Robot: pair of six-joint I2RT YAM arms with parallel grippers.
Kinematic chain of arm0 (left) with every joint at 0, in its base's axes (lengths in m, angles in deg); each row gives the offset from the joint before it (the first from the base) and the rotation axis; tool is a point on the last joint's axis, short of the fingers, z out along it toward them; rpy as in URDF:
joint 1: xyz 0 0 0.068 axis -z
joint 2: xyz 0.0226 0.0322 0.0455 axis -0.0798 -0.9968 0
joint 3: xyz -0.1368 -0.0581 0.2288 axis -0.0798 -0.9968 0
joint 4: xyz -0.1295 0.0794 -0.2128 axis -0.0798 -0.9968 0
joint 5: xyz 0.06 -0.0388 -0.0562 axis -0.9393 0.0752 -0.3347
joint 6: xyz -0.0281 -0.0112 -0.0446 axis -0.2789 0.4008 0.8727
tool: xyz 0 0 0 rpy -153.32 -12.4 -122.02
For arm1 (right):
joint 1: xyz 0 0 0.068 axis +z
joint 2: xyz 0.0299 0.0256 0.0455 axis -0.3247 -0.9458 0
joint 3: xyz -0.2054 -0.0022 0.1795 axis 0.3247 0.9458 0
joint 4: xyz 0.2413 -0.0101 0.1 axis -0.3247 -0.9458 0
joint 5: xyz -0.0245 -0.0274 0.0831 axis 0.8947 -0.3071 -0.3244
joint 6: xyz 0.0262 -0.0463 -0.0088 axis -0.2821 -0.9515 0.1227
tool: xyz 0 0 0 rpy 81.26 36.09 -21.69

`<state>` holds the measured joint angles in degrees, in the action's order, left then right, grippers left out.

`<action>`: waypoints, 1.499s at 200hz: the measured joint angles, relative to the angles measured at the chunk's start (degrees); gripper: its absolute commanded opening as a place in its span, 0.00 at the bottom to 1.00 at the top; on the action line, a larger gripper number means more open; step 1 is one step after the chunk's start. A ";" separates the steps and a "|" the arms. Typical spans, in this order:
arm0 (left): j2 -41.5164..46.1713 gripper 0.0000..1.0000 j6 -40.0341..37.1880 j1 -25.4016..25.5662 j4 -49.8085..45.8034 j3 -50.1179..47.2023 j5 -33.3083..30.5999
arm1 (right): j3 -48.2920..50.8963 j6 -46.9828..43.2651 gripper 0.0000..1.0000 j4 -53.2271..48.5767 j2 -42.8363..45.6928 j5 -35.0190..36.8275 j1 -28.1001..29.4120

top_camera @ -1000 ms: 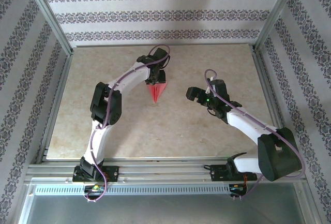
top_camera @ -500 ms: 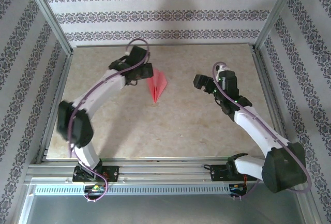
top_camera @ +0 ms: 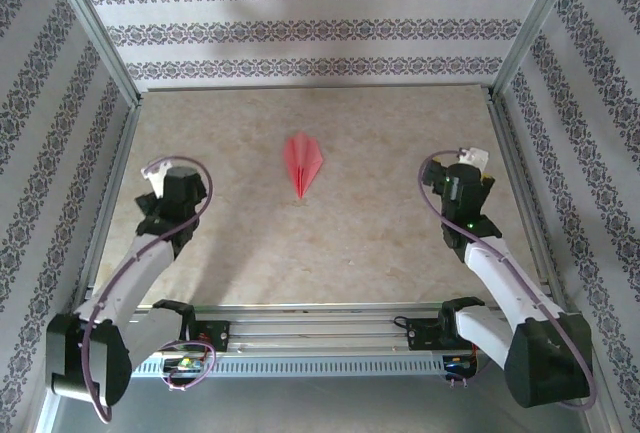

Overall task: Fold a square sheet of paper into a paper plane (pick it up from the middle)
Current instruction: Reset both arms

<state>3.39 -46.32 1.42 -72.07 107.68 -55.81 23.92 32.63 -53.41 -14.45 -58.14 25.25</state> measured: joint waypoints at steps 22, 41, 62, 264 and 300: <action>2.03 0.99 -3.17 -3.19 8.07 -8.00 -0.61 | 5.51 -1.38 0.98 4.22 -1.33 0.00 -2.01; 0.28 0.99 -6.36 -4.59 17.68 -12.87 1.75 | 7.69 -3.65 0.98 9.35 -4.26 -2.54 -2.47; -4.98 0.99 -9.86 -4.74 28.33 -15.93 5.75 | 8.17 -6.71 0.98 16.33 -8.15 -6.08 -2.45; -34.18 0.99 -20.09 -4.94 62.45 -11.23 25.46 | 7.67 -13.79 0.98 44.68 -29.46 -20.87 -4.72; -34.25 0.99 -20.87 -4.94 62.51 -11.26 26.29 | 7.65 -13.79 0.98 44.46 -29.46 -20.87 -4.72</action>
<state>-30.86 -67.20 -3.52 -9.56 96.43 -29.52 31.57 18.83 -8.96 -43.91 -79.02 20.53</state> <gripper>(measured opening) 0.994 0.981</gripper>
